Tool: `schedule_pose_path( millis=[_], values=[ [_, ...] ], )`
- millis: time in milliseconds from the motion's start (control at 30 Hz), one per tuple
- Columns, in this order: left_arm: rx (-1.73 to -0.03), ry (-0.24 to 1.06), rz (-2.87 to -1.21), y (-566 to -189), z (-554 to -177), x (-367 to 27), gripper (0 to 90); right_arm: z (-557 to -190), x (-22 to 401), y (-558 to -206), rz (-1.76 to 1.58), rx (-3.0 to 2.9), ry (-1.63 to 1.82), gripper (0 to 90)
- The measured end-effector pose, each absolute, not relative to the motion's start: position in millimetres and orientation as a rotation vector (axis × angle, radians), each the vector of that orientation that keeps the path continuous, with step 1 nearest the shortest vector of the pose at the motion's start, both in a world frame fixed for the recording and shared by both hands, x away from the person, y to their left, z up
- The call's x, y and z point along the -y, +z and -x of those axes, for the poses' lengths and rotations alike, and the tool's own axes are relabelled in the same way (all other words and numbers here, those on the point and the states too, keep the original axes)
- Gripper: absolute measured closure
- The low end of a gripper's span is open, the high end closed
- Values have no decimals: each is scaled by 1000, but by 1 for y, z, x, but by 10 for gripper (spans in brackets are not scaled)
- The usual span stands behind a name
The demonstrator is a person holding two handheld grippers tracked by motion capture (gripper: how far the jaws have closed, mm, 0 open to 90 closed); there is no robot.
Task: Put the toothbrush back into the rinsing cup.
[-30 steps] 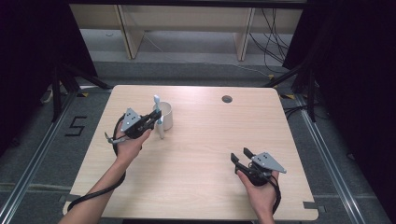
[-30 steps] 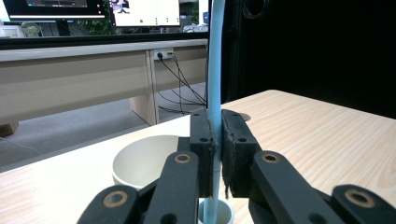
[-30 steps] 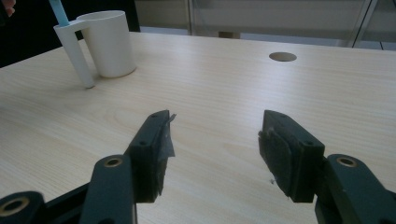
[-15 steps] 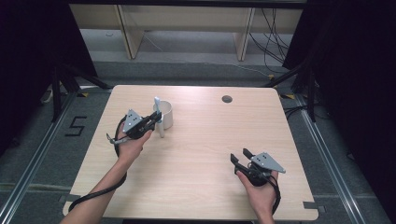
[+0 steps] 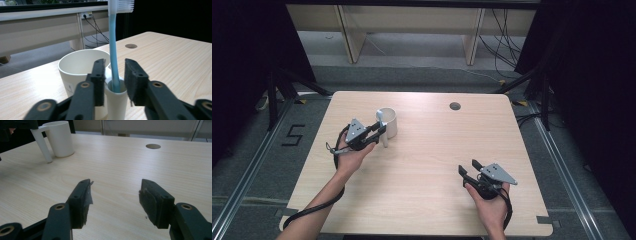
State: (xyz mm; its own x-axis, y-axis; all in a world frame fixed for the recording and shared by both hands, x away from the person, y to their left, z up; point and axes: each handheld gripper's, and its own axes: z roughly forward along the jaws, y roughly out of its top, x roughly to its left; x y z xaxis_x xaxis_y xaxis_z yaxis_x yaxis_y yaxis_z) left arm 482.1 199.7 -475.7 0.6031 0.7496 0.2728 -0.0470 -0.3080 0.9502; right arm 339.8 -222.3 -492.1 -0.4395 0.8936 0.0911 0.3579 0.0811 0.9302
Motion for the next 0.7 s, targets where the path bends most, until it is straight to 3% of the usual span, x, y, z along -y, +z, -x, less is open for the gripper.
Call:
schedule_pose_path(
  millis=[333, 700],
  values=[
    [-603, 861, -1747, -468, -464, -211, 442, -340, 223, -494, -1249, -1846, 1355, 432],
    [-605, 842, -1750, -469, -431, -229, 401, -342, 225, -494, -1223, -1836, 1331, 431]
  ],
)
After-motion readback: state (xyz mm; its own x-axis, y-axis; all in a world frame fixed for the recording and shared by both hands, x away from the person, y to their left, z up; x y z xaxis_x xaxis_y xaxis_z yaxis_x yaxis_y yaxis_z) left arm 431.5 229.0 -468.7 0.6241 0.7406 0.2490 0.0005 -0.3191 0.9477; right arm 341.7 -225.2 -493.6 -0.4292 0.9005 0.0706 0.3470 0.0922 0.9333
